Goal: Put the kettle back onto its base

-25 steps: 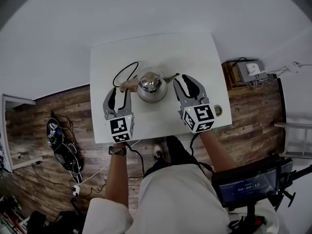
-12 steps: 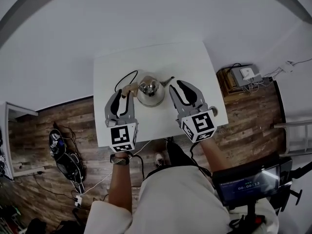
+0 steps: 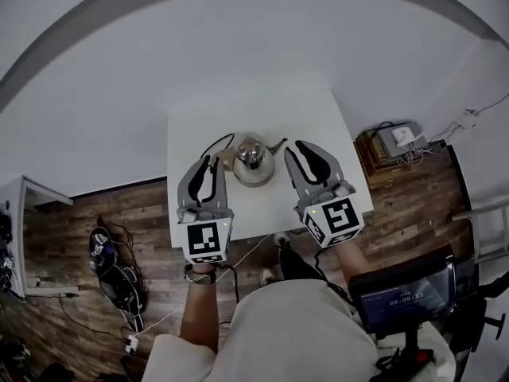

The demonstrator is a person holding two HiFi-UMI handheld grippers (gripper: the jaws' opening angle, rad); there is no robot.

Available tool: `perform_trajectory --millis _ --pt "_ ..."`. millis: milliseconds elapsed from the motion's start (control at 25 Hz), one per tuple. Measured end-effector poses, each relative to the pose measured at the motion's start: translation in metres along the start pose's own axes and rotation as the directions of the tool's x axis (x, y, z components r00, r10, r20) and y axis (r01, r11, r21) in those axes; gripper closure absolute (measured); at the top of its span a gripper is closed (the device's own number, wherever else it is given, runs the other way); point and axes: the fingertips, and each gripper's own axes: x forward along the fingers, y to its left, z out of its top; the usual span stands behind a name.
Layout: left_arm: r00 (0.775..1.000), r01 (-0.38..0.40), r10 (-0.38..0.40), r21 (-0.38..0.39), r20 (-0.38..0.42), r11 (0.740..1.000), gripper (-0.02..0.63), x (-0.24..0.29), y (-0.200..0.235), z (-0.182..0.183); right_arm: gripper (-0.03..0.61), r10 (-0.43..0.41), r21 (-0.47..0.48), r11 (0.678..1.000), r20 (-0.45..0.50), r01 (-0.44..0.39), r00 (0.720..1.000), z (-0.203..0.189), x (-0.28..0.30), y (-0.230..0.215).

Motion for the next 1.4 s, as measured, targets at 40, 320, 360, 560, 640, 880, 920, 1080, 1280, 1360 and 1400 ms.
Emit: perform_trajectory --millis 40,320,360,560,640,880,920,1080,1280,1360,1400 --pt "1.0 0.002 -0.002 0.004 0.007 1.0 0.551 -0.001 0.0 0.005 0.494 -0.001 -0.003 1.0 0.004 0.001 1.0 0.004 -0.001 0.0" --pt "0.999 -0.001 0.002 -0.009 0.05 1.0 0.591 -0.015 0.0 0.035 0.532 -0.019 -0.017 1.0 0.016 0.02 1.0 0.023 -0.009 0.001" --pt "0.999 -0.002 0.002 -0.01 0.054 1.0 0.594 -0.019 -0.001 0.04 0.537 -0.023 -0.016 1.0 0.02 0.023 1.0 0.028 -0.013 0.001" --pt "0.998 -0.001 0.002 -0.012 0.059 1.0 0.606 -0.028 -0.004 0.054 0.56 -0.03 -0.013 0.999 0.034 0.031 0.999 0.043 -0.024 0.001" --pt "0.998 0.004 -0.004 0.0 0.064 1.0 0.607 -0.027 -0.005 0.058 0.575 -0.035 -0.011 0.999 0.035 0.035 0.999 0.046 -0.024 -0.001" --pt "0.997 0.022 -0.023 0.012 0.069 1.0 0.607 -0.023 -0.008 0.067 0.577 -0.036 -0.021 0.999 0.019 0.036 0.999 0.049 -0.024 -0.003" --pt "0.997 0.025 -0.025 0.013 0.069 1.0 0.607 -0.022 -0.009 0.067 0.578 -0.036 -0.027 0.999 0.02 0.037 0.999 0.049 -0.025 -0.003" --pt "0.997 0.032 -0.033 0.013 0.069 0.999 0.607 -0.019 -0.013 0.066 0.578 -0.032 -0.041 0.999 0.027 0.033 0.999 0.051 -0.025 -0.004" --pt "0.997 0.041 -0.042 0.009 0.067 0.999 0.607 -0.017 -0.015 0.065 0.578 -0.035 -0.038 0.999 0.03 0.036 0.999 0.052 -0.025 -0.005" --pt "0.997 0.042 -0.042 0.007 0.066 0.999 0.607 -0.018 -0.016 0.065 0.578 -0.034 -0.037 0.999 0.029 0.035 0.999 0.052 -0.025 -0.005" --pt "0.997 0.042 -0.043 0.005 0.065 0.999 0.607 -0.018 -0.016 0.064 0.578 -0.033 -0.037 0.999 0.026 0.034 0.999 0.051 -0.025 -0.005"
